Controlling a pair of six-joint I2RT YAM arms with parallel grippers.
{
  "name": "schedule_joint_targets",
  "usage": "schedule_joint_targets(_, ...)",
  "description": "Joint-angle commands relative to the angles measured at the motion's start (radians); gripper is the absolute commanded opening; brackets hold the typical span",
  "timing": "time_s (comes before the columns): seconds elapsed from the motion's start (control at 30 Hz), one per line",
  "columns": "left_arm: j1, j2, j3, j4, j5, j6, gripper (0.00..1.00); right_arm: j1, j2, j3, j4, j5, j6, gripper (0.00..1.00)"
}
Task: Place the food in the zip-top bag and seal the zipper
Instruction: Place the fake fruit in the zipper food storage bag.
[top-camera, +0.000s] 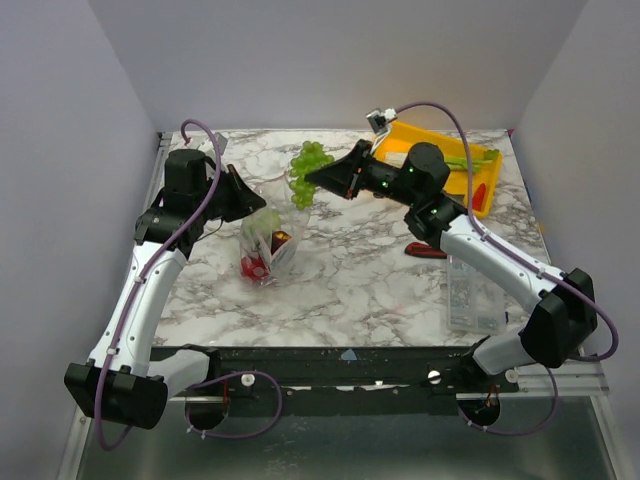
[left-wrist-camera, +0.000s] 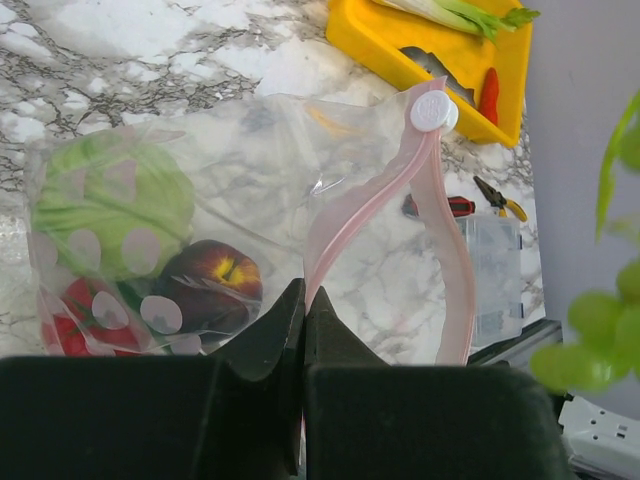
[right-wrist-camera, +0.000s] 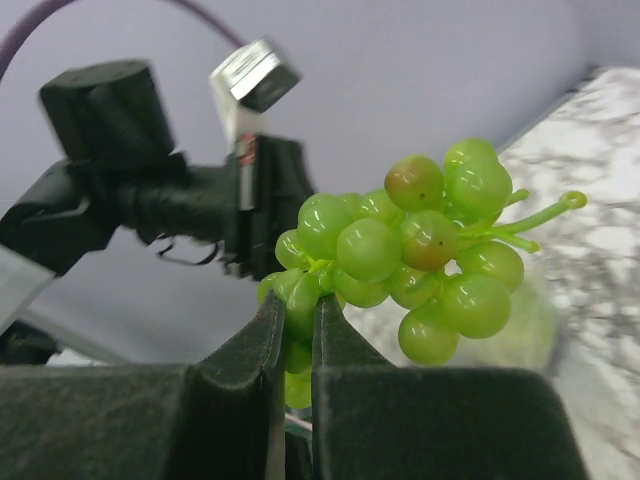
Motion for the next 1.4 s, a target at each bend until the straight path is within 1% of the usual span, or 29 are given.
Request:
schedule_joint_targets(0.0, 0.007, -0.023, -0.008, 0.032, 0.048, -0.012, 0.0, 0.102, 0.003, 0.015, 0.047, -0.056, 0.017, 0.0)
schedule_joint_targets(0.17, 0.007, -0.025, 0.003, 0.049, 0.06, -0.024, 0.0, 0.154, -0.007, 0.041, 0.056, -0.036, 0.036, 0.0)
schedule_joint_targets(0.3, 0.009, -0.019, 0.056, 0.045, 0.064, -0.043, 0.0, 0.174, 0.002, 0.048, 0.116, -0.016, 0.092, 0.0)
schedule_joint_targets(0.4, 0.013, -0.023, 0.096, 0.035, 0.025, -0.045, 0.0, 0.178, 0.028, 0.076, 0.066, 0.033, 0.096, 0.0)
schedule_joint_targets(0.5, 0.025, -0.03, 0.104, 0.026, 0.006, -0.052, 0.0, 0.186, 0.049, 0.11, -0.016, 0.065, 0.054, 0.0)
schedule_joint_targets(0.63, 0.041, -0.04, 0.086, 0.035, 0.01, -0.054, 0.0, 0.2, 0.054, 0.123, -0.022, 0.072, 0.03, 0.0)
schedule_joint_targets(0.8, 0.041, -0.037, 0.049, 0.062, 0.055, -0.079, 0.0, 0.209, 0.06, 0.146, -0.055, 0.101, -0.01, 0.0)
schedule_joint_targets(1.0, 0.042, -0.037, 0.034, 0.081, 0.098, -0.105, 0.0, 0.258, 0.072, 0.188, -0.178, 0.197, -0.152, 0.01)
schedule_joint_targets(1.17, 0.042, -0.041, 0.019, 0.092, 0.11, -0.112, 0.0, 0.304, 0.077, 0.186, -0.243, 0.346, -0.245, 0.08)
schedule_joint_targets(1.2, 0.042, -0.043, 0.016, 0.089, 0.11, -0.109, 0.0, 0.311, 0.077, 0.186, -0.255, 0.368, -0.269, 0.1)
schedule_joint_targets(1.3, 0.043, -0.044, 0.017, 0.085, 0.109, -0.103, 0.0, 0.329, 0.078, 0.184, -0.284, 0.429, -0.327, 0.22)
schedule_joint_targets(1.37, 0.042, -0.046, 0.017, 0.084, 0.104, -0.1, 0.0, 0.331, 0.076, 0.174, -0.289, 0.431, -0.343, 0.37)
